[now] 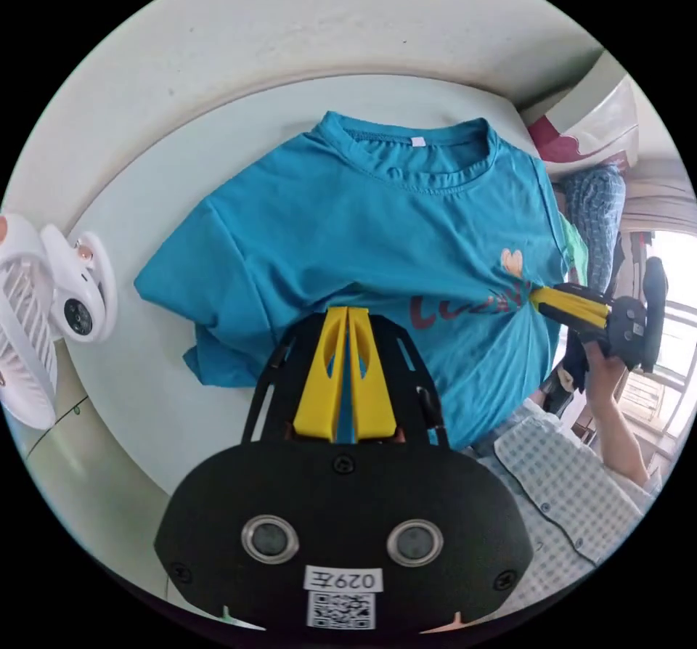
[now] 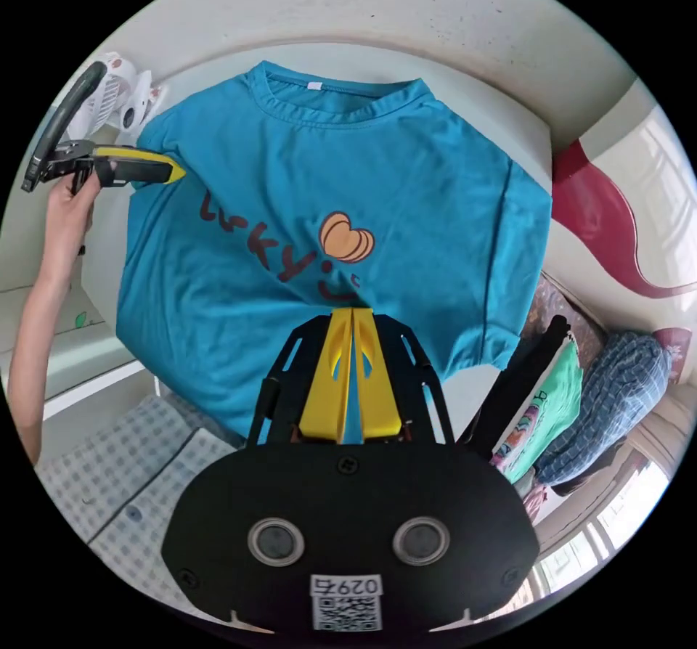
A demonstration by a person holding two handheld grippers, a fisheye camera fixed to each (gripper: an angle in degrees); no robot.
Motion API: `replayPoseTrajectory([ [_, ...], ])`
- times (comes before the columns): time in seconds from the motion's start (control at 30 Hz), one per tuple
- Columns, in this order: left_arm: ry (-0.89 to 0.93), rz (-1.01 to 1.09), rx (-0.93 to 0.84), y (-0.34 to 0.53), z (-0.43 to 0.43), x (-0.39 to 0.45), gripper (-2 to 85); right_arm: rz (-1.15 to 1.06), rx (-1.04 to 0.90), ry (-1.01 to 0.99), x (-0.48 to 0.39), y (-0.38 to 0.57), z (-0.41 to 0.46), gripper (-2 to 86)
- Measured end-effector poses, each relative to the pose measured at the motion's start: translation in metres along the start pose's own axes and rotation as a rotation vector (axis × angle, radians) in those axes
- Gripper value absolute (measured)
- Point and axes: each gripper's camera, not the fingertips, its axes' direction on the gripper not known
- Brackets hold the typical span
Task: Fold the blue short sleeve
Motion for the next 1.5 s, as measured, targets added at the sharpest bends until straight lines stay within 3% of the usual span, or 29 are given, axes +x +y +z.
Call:
replayPoseTrajectory([
  [0.07, 0.056, -0.019, 0.011, -0.011, -0.008, -0.009, -1.0, 0.056, -0.048, -0.041, 0.010, -0.024, -0.003, -0.4],
  [0.1, 0.090, -0.019, 0.113, -0.003, -0.024, -0.013, -1.0, 0.083, -0.103, -0.076, 0.016, -0.033, -0.004, -0.5],
  [0.2, -0.023, -0.137, 0.304, 0.033, -0.056, -0.038, -1.0, 0.063, 0.044, -0.200, 0.014, -0.013, -0.032, -0.5],
  [0.27, -0.042, -0.169, 0.340, 0.040, -0.059, -0.056, -1.0, 0.033, 0.042, -0.268, 0.003, 0.002, -0.033, -0.5],
  [0.37, 0.005, -0.119, 0.280, 0.016, -0.042, -0.071, -1.0, -0.034, -0.067, -0.287, -0.026, 0.012, -0.002, -0.5],
  [0.5, -0.169, -0.119, 0.123, -0.017, 0.017, -0.076, -1.0, -0.056, -0.108, -0.208, -0.048, 0.018, 0.012, -0.5],
  [0.57, -0.167, -0.122, 0.171, -0.006, 0.028, -0.075, -1.0, -0.055, -0.121, -0.191, -0.047, 0.017, 0.009, -0.4],
  [0.73, -0.185, -0.129, 0.077, 0.057, 0.033, -0.051, -1.0, -0.014, -0.116, -0.250, -0.031, 0.017, 0.002, -0.4],
  [0.93, -0.123, -0.082, 0.311, 0.047, -0.048, -0.043, -1.0, -0.035, -0.141, -0.246, -0.023, 0.016, -0.006, -0.4],
  [1.07, -0.191, -0.028, 0.320, 0.004, -0.061, -0.028, -1.0, -0.024, -0.158, -0.216, -0.019, 0.019, -0.011, -0.4],
  [1.2, -0.333, 0.019, 0.173, -0.046, -0.028, -0.017, -1.0, 0.018, -0.125, -0.207, -0.009, 0.032, -0.018, -0.5],
  [1.27, -0.299, 0.051, 0.052, -0.059, -0.004, -0.016, -1.0, 0.038, -0.113, -0.215, -0.004, 0.036, -0.020, -0.5],
  [1.3, -0.327, 0.056, 0.114, -0.051, -0.009, -0.009, -1.0, 0.048, -0.110, -0.217, -0.001, 0.037, -0.022, -0.4],
  [1.37, -0.381, 0.012, 0.048, -0.036, -0.006, -0.004, -1.0, 0.056, -0.113, -0.218, 0.004, 0.038, -0.024, -0.4],
  [1.5, -0.456, -0.071, 0.080, 0.032, 0.000, 0.001, -1.0, 0.040, -0.119, -0.209, 0.012, 0.041, -0.029, -0.4],
])
